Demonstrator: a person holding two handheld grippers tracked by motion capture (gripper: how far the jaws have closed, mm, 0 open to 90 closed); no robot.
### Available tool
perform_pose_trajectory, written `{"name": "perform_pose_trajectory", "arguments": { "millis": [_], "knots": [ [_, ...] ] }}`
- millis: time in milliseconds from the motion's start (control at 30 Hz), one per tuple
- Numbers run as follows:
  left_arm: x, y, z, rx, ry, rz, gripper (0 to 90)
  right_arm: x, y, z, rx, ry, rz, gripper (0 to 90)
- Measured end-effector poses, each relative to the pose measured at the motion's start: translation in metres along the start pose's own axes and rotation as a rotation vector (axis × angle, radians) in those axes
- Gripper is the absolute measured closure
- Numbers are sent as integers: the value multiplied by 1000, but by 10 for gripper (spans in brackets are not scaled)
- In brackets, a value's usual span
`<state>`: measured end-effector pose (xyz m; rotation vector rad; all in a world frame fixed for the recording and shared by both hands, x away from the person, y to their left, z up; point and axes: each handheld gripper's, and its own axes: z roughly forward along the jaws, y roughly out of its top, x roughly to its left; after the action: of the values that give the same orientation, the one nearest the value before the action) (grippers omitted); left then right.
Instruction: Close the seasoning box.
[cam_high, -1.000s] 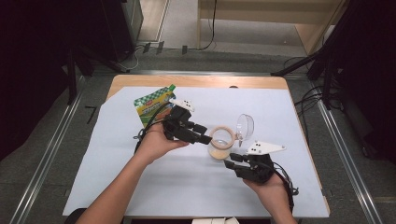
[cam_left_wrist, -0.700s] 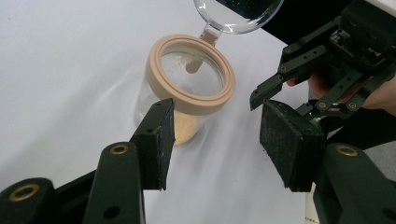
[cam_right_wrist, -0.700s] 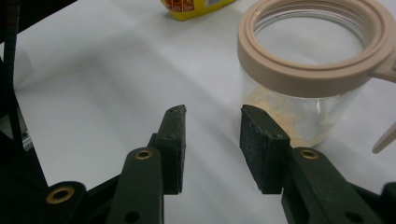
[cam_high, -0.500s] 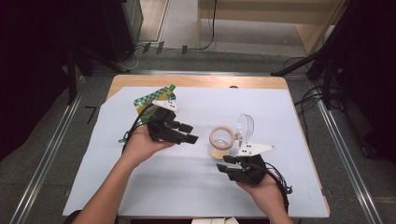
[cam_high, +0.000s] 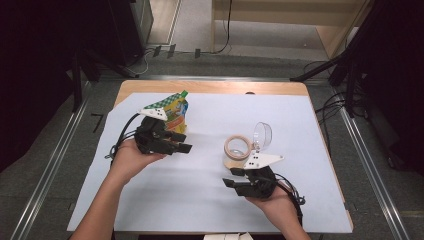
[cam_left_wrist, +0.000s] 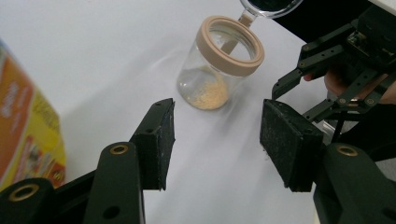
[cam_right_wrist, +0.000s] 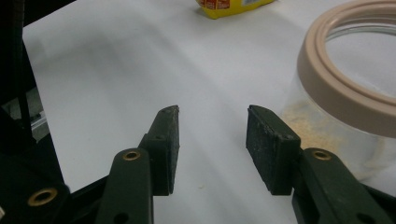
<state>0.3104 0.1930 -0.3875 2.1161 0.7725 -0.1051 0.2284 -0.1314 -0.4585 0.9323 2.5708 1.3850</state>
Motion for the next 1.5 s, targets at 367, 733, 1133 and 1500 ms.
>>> {"name": "perform_pose_trajectory", "arguments": {
  "millis": [367, 733, 1133, 1500],
  "knots": [
    [13, -19, -33, -49, 68, -58, 471, 7, 7, 15, 20, 43, -54, 549],
    [29, -31, -52, -62, 138, -113, 489, 9, 9, 23, 26, 82, -47, 548],
    [55, -33, -62, -72, 217, -159, 492, 12, 8, 30, 33, 95, -58, 548],
    [67, -5, -40, -99, 204, -143, 567, 16, 12, 40, 38, 95, -69, 518]
  ]
}}
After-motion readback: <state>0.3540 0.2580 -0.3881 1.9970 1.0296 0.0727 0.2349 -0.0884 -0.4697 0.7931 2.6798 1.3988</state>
